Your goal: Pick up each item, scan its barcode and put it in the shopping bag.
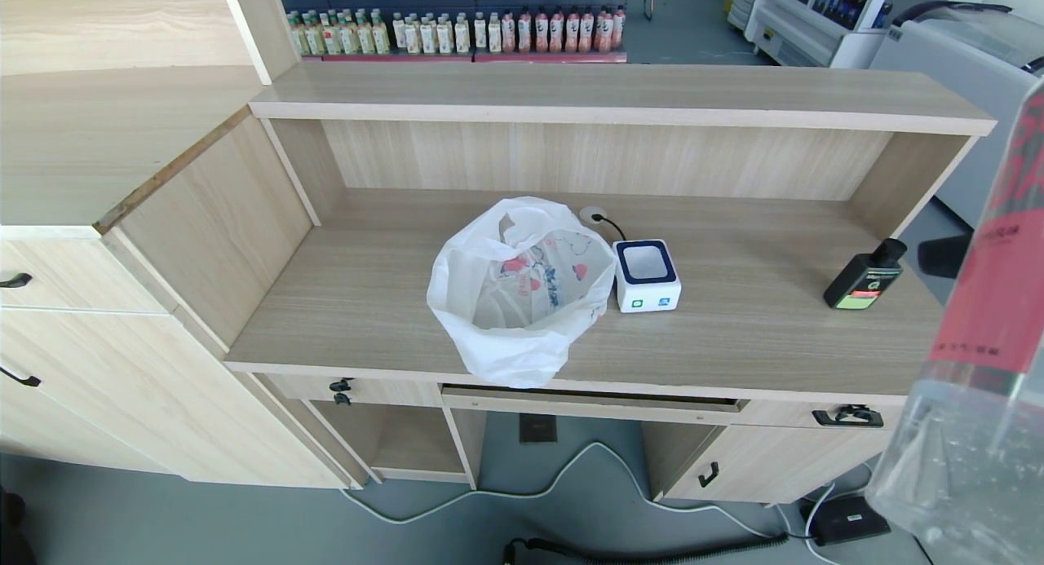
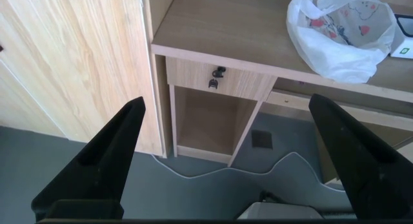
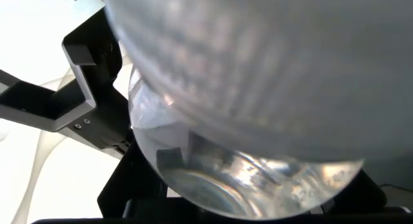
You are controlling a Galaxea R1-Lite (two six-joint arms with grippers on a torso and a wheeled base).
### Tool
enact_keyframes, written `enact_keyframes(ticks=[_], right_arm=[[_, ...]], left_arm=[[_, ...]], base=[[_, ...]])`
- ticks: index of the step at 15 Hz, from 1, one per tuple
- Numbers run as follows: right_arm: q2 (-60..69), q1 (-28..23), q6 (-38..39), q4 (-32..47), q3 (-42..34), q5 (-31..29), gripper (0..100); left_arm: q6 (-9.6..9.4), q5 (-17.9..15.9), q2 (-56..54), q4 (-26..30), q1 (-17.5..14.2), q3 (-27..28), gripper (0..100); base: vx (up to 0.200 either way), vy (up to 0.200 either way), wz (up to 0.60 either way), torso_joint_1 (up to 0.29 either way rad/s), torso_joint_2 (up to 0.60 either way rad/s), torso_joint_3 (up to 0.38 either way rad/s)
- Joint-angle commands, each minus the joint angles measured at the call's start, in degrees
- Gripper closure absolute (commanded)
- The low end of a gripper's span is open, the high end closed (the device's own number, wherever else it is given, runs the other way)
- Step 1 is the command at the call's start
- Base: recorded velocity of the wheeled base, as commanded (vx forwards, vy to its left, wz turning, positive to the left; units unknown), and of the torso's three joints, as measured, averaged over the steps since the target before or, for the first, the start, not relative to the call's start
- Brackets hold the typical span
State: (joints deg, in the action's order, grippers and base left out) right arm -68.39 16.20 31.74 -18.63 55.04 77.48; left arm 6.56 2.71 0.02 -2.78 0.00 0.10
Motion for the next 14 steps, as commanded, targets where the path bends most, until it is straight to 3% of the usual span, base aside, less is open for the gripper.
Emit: enact_keyframes(ticks=[1, 14], right_arm=[[0.45, 0.32, -0.02, -0.01, -0.64, 0.04, 100], [2.30, 1.90, -2.92, 0.08, -3.10, -0.05, 100]], left_arm=[[0.03, 0.02, -0.02, -0.03, 0.00, -0.01, 0], [0.03, 0.02, -0.02, -0.03, 0.00, -0.01, 0]], base=[[0.000, 0.000, 0.00, 0.000, 0.00, 0.000], [0.000, 0.000, 0.00, 0.000, 0.00, 0.000]])
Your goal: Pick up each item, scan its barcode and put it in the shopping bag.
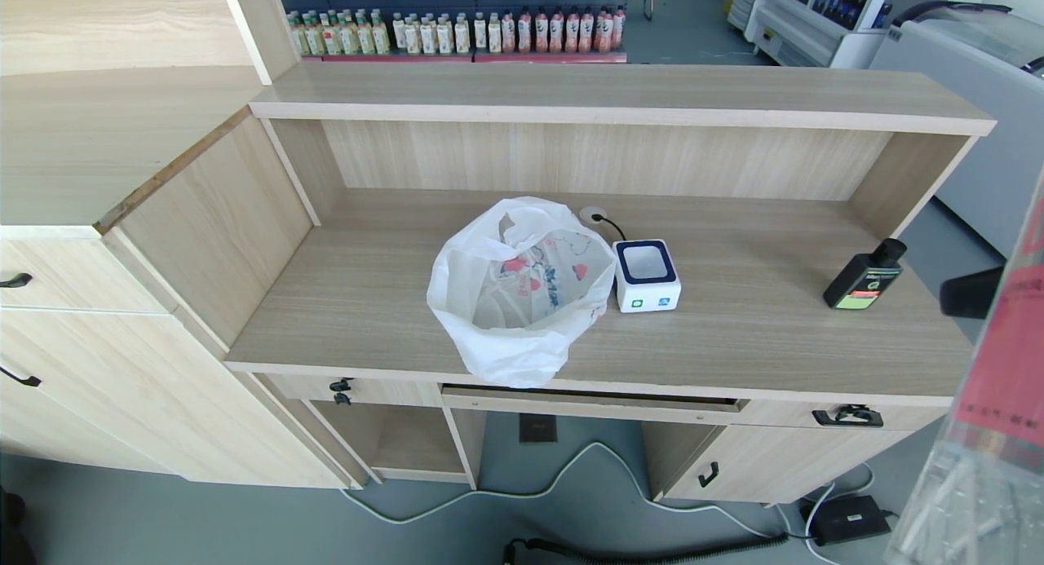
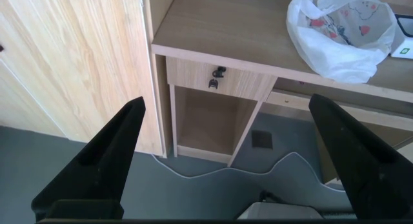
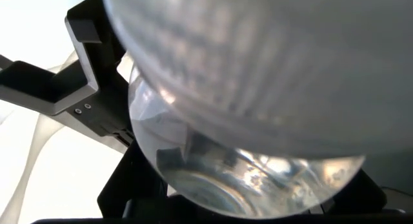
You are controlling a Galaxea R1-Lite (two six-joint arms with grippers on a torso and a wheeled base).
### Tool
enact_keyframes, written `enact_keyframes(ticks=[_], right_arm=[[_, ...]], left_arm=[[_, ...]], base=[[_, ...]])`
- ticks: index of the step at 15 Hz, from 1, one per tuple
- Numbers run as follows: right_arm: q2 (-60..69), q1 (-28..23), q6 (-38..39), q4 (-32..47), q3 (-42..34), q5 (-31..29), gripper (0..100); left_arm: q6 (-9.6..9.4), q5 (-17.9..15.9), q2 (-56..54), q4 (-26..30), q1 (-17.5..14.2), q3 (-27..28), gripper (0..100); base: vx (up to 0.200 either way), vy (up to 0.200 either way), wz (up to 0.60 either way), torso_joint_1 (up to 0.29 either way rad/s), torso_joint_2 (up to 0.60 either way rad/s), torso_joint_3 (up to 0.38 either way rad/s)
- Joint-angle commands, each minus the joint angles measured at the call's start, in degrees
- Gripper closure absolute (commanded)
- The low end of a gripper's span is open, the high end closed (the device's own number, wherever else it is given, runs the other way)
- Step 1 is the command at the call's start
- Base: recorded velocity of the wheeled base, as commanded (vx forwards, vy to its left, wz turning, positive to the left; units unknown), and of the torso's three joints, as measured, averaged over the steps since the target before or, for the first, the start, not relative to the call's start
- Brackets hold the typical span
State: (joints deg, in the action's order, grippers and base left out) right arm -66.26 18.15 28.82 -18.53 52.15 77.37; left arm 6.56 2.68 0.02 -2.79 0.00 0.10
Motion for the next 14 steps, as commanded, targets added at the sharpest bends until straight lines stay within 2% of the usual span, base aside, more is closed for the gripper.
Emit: enact_keyframes(ticks=[1, 8, 10, 11, 12, 13, 14], right_arm=[[0.25, -0.13, -0.17, -0.02, -0.38, 0.06, 100], [-0.45, -5.41, -2.45, -0.02, -1.53, -0.29, 100], [-5.81, -11.12, -16.51, -0.02, -1.53, -7.68, 100], [-8.63, -12.09, -22.67, -0.02, -1.35, -14.18, 100], [-12.41, -12.35, -31.02, -0.19, -1.17, -26.13, 100], [-15.04, -13.58, -36.82, -0.45, -0.74, -34.22, 100], [-15.83, -15.08, -39.72, -0.63, -0.56, -37.82, 100]], left_arm=[[0.03, 0.04, -0.02, -0.02, 0.00, -0.01, 0], [0.03, 0.04, -0.02, -0.02, 0.00, -0.01, 0], [0.03, 0.04, -0.02, -0.02, 0.00, -0.01, 0], [0.03, 0.04, -0.02, -0.02, 0.00, -0.01, 0], [0.03, 0.04, -0.02, -0.02, 0.00, -0.01, 0], [0.03, 0.04, -0.02, -0.02, 0.00, -0.01, 0], [0.03, 0.04, -0.02, -0.02, 0.00, -0.01, 0]], base=[[0.000, 0.000, 0.00, 0.000, 0.00, 0.000], [0.000, 0.000, 0.00, 0.000, 0.00, 0.000], [0.000, 0.000, 0.00, 0.000, 0.00, 0.000], [0.000, 0.000, 0.00, 0.000, 0.00, 0.000], [0.000, 0.000, 0.00, 0.000, 0.00, 0.000], [0.000, 0.000, 0.00, 0.000, 0.00, 0.000], [0.000, 0.000, 0.00, 0.000, 0.00, 0.000]])
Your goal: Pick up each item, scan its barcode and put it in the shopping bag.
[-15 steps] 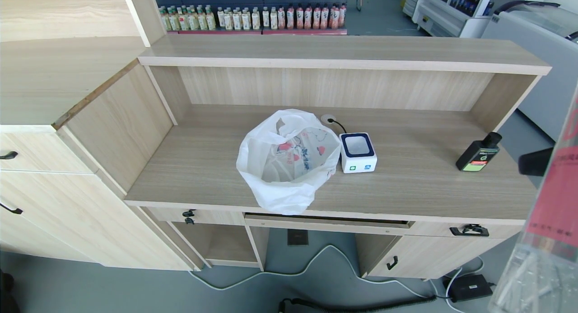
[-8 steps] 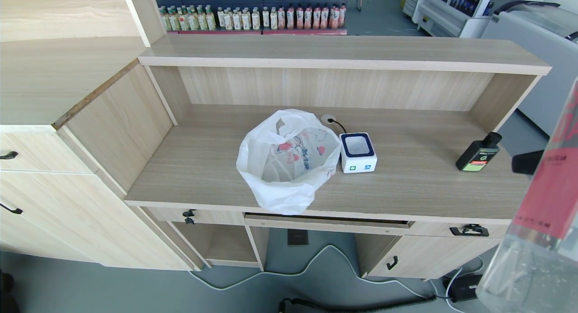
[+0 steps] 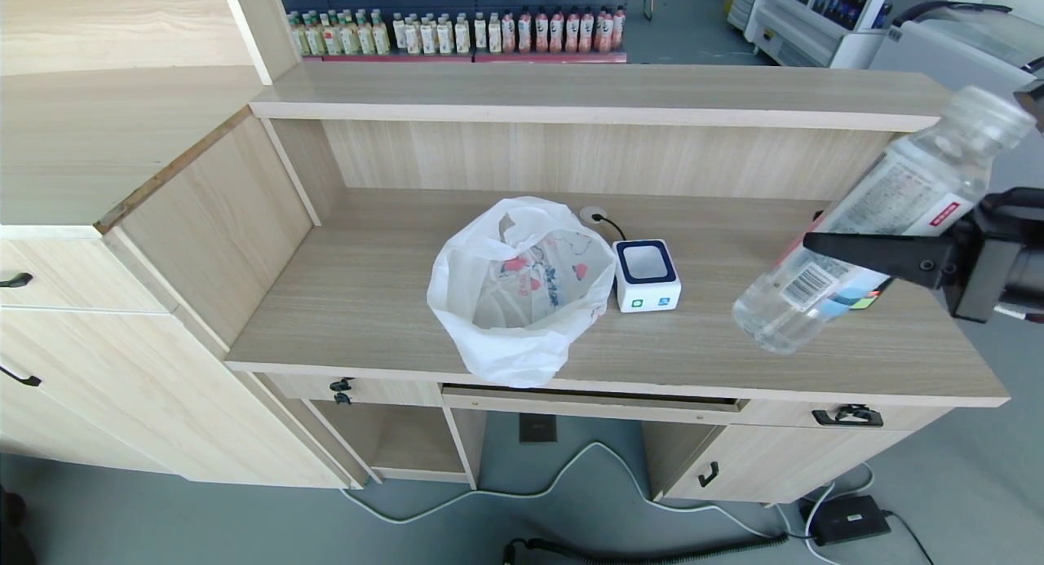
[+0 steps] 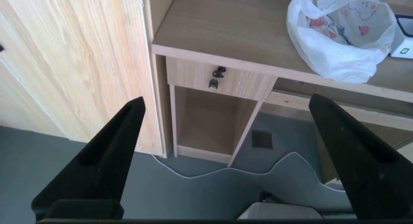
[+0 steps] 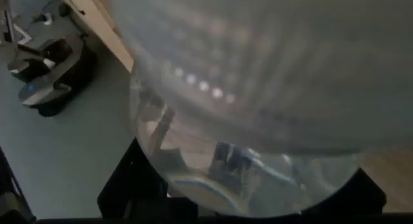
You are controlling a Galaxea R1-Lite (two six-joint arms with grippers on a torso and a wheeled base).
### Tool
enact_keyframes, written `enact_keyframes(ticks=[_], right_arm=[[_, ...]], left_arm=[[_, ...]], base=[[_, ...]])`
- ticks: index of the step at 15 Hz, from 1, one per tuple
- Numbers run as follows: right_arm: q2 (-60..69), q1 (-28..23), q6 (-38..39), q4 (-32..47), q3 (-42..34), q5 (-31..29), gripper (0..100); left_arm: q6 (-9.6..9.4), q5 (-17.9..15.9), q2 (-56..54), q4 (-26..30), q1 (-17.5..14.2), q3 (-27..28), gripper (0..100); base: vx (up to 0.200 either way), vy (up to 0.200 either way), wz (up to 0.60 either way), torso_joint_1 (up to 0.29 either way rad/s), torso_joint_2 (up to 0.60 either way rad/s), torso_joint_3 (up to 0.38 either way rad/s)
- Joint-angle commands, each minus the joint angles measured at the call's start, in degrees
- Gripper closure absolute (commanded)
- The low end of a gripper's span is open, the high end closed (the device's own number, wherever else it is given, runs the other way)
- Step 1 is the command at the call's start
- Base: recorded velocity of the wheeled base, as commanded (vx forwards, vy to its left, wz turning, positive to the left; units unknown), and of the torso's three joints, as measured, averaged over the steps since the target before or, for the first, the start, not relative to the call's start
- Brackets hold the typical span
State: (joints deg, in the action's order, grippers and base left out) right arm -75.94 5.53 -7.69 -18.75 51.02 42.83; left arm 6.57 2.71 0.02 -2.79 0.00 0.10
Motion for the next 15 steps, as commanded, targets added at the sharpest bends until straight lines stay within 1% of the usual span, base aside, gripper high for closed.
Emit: enact_keyframes(ticks=[1, 2, 3, 4, 5, 6, 7, 8, 9, 10, 11, 12, 14, 15], right_arm=[[-9.14, -5.80, -12.43, -2.26, -0.22, -8.28, 100], [-11.43, -9.31, -20.87, -5.68, -1.54, -8.46, 100], [-13.01, -11.51, -27.64, -8.50, -1.89, -8.46, 100], [-14.15, -12.83, -34.32, -10.17, -1.80, -8.28, 100], [-14.86, -14.68, -39.42, -10.52, -1.62, -8.02, 100], [-15.56, -16.87, -44.43, -10.61, -1.27, -6.97, 100], [-15.82, -17.58, -46.54, -10.61, -0.83, -6.00, 100], [-16.61, -18.89, -52.95, -10.61, 1.28, -1.60, 100], [-16.79, -20.30, -55.33, -10.52, 1.54, 2.61, 100], [-16.70, -21.27, -57.26, -10.34, 1.54, 8.68, 100], [-16.70, -21.62, -60.07, -10.17, 1.37, 13.07, 100], [-16.70, -22.06, -61.04, -10.08, 1.37, 13.86, 100], [-16.88, -23.46, -65.96, -10.08, 1.80, 14.13, 100], [-17.14, -23.90, -68.86, -10.17, 3.47, 13.78, 100]], left_arm=[[0.02, 0.02, -0.02, -0.02, 0.00, -0.01, 0], [0.02, 0.02, -0.02, -0.02, 0.00, -0.01, 0], [0.02, 0.02, -0.02, -0.02, 0.00, -0.01, 0], [0.02, 0.02, -0.02, -0.02, 0.00, -0.01, 0], [0.02, 0.02, -0.02, -0.02, 0.00, -0.01, 0], [0.02, 0.02, -0.02, -0.02, 0.00, -0.01, 0], [0.02, 0.02, -0.02, -0.02, 0.00, -0.01, 0], [0.02, 0.02, -0.02, -0.02, 0.00, -0.01, 0], [0.02, 0.02, -0.02, -0.02, 0.00, -0.01, 0], [0.02, 0.02, -0.02, -0.02, 0.00, -0.01, 0], [0.02, 0.11, -0.02, -0.02, 0.00, -0.01, 0], [0.02, 0.02, -0.02, -0.02, 0.00, -0.01, 0], [0.02, 0.02, -0.02, -0.02, 0.00, -0.01, 0], [0.02, 0.02, -0.02, -0.02, 0.00, -0.01, 0]], base=[[0.000, 0.000, 0.00, 0.000, 0.00, 0.000], [0.000, 0.000, 0.00, 0.000, 0.00, 0.000], [0.000, 0.000, 0.00, 0.000, 0.00, 0.000], [0.000, 0.000, 0.00, 0.000, 0.00, 0.000], [0.000, 0.000, 0.00, 0.000, 0.00, 0.000], [0.000, 0.000, 0.00, 0.000, 0.00, 0.000], [0.000, 0.000, 0.00, 0.000, 0.00, 0.000], [0.000, 0.000, 0.00, 0.000, 0.00, 0.000], [0.000, 0.000, 0.00, 0.000, 0.00, 0.000], [0.000, 0.000, 0.00, 0.000, 0.00, 0.000], [0.000, 0.000, 0.00, 0.000, 0.00, 0.000], [0.000, 0.000, 0.00, 0.000, 0.00, 0.000], [0.000, 0.000, 0.00, 0.000, 0.00, 0.000], [0.000, 0.000, 0.00, 0.000, 0.00, 0.000]])
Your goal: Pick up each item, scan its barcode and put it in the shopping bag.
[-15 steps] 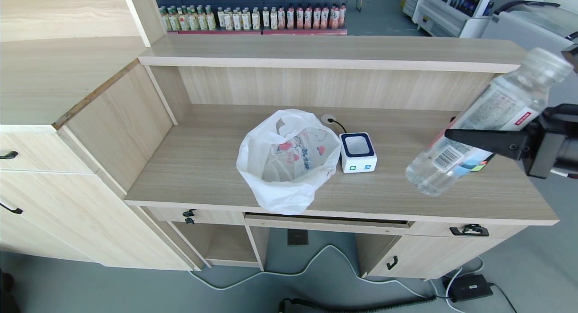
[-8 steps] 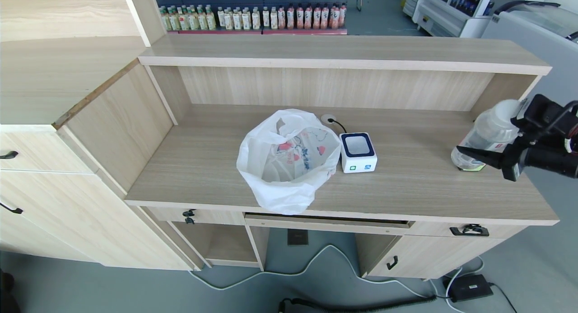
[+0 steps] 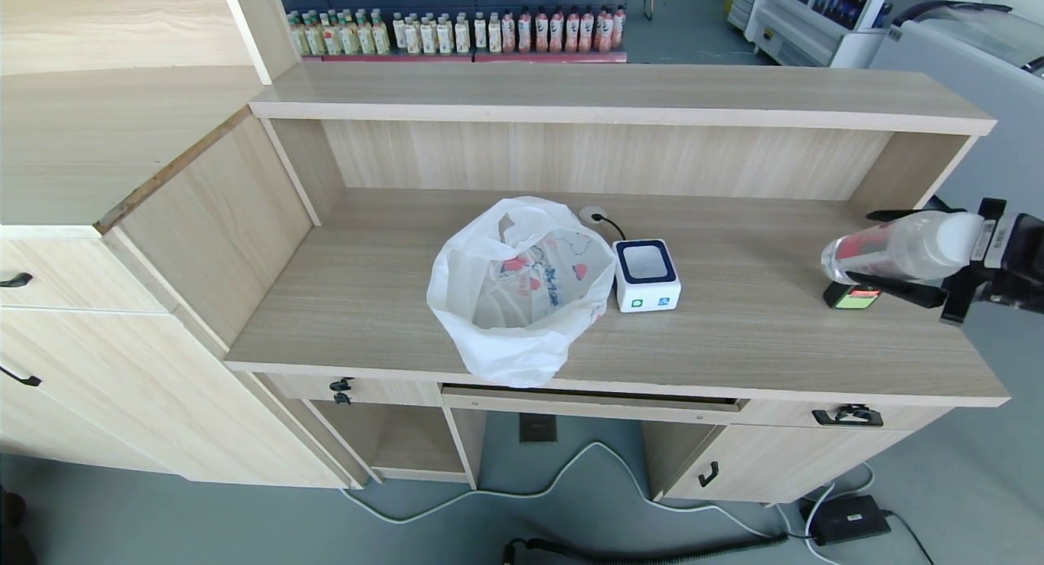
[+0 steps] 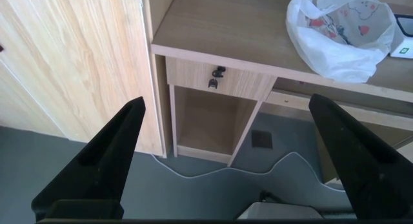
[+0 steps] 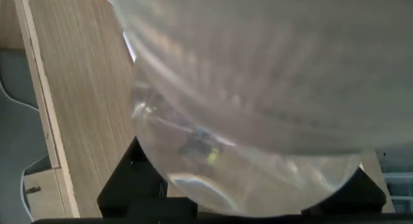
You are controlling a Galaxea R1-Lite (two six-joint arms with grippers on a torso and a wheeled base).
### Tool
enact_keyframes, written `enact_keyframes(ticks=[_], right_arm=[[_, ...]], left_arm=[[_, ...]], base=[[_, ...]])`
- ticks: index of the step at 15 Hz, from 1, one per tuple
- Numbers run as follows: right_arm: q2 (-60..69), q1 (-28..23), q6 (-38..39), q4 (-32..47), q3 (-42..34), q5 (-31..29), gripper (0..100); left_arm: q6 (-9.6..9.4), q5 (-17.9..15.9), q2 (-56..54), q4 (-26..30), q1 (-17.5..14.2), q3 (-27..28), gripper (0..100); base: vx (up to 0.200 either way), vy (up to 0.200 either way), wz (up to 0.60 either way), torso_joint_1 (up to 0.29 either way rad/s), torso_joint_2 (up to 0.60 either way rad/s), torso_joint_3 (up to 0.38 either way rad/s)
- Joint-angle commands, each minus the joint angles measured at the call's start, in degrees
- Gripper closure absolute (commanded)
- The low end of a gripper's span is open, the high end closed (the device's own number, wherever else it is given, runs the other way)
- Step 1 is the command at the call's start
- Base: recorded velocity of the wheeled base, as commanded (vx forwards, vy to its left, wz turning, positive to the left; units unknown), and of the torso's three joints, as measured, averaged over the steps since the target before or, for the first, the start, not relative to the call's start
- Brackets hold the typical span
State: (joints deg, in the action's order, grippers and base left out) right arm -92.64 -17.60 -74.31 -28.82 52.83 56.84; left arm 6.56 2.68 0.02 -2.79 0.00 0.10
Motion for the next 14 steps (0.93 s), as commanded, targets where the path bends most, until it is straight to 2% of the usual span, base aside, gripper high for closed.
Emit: enact_keyframes(ticks=[1, 2, 3, 7, 14], right_arm=[[-1.06, -0.85, -3.38, -0.10, 2.71, -1.21, 100], [-1.23, -0.85, -4.08, -0.45, 2.98, -2.18, 100], [-1.76, -0.94, -8.22, -1.15, 4.91, -4.73, 100], [-7.65, 1.52, -10.41, -7.83, 8.69, -4.73, 100], [-21.97, 2.40, -11.03, -26.38, 8.34, -2.97, 100]], left_arm=[[0.03, 0.04, -0.02, -0.02, 0.00, -0.01, 0], [0.03, 0.04, -0.02, -0.02, 0.00, -0.01, 0], [0.03, 0.04, -0.02, -0.02, 0.00, -0.01, 0], [0.03, 0.13, -0.02, -0.02, 0.00, -0.01, 0], [0.03, 0.04, -0.02, -0.02, 0.00, -0.01, 0]], base=[[0.000, 0.000, 0.60, 0.002, 0.00, 0.007], [0.000, 0.000, 0.60, 0.007, 0.00, 0.002], [0.000, 0.000, 0.60, 0.002, 0.01, -0.002], [0.000, 0.000, 0.60, 0.007, 0.00, 0.004], [0.000, 0.000, 0.00, 0.000, 0.00, 0.000]])
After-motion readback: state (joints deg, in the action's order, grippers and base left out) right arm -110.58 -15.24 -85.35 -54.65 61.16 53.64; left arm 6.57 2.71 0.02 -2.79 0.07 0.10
